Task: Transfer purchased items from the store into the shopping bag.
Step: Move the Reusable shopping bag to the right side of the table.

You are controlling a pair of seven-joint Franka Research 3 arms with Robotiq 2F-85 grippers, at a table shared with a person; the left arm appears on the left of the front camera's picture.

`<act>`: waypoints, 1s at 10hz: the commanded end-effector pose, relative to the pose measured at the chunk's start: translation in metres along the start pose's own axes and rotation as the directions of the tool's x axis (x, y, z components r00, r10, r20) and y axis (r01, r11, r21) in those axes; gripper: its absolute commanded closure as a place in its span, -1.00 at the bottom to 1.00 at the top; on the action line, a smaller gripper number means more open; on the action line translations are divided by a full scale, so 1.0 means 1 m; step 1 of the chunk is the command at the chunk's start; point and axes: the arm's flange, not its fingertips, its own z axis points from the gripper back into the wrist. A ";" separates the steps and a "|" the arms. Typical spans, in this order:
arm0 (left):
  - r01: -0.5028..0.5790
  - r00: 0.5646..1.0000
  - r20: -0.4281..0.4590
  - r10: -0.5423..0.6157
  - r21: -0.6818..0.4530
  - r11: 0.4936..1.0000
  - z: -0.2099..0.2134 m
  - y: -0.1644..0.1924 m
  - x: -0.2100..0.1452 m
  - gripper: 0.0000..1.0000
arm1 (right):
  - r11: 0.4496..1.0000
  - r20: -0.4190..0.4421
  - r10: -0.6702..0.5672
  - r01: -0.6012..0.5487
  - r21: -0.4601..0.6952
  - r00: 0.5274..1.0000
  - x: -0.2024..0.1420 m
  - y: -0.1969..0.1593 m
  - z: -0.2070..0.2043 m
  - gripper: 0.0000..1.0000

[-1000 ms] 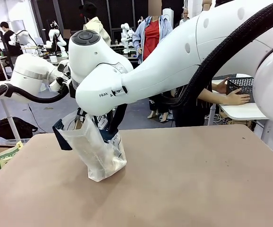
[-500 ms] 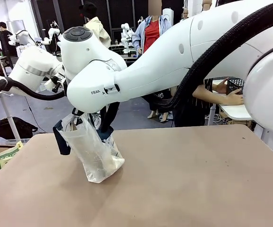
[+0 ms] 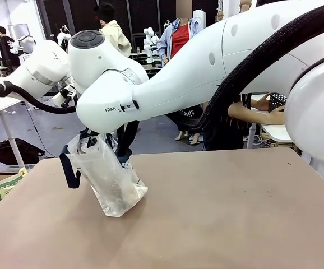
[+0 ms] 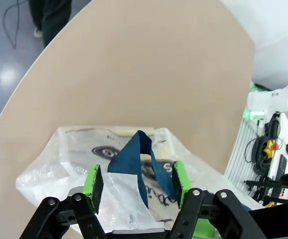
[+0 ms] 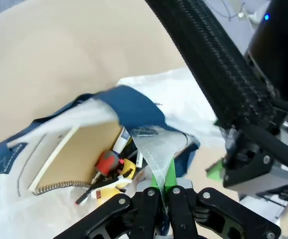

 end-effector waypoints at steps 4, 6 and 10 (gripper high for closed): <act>-0.051 0.985 -0.160 0.062 0.068 0.996 0.006 -0.011 -0.005 -0.46 | 0.989 -0.070 -0.086 0.076 -0.131 0.994 0.010 0.011 0.009 1.00; -0.076 0.975 -0.200 0.095 0.097 0.992 0.002 -0.011 -0.003 -0.46 | 0.986 -0.080 -0.098 0.085 -0.144 0.992 0.012 0.012 0.008 1.00; -0.107 0.969 -0.211 0.132 0.129 0.986 -0.009 -0.005 0.000 -0.46 | 0.982 -0.062 -0.114 0.103 -0.161 0.992 0.013 0.014 0.010 1.00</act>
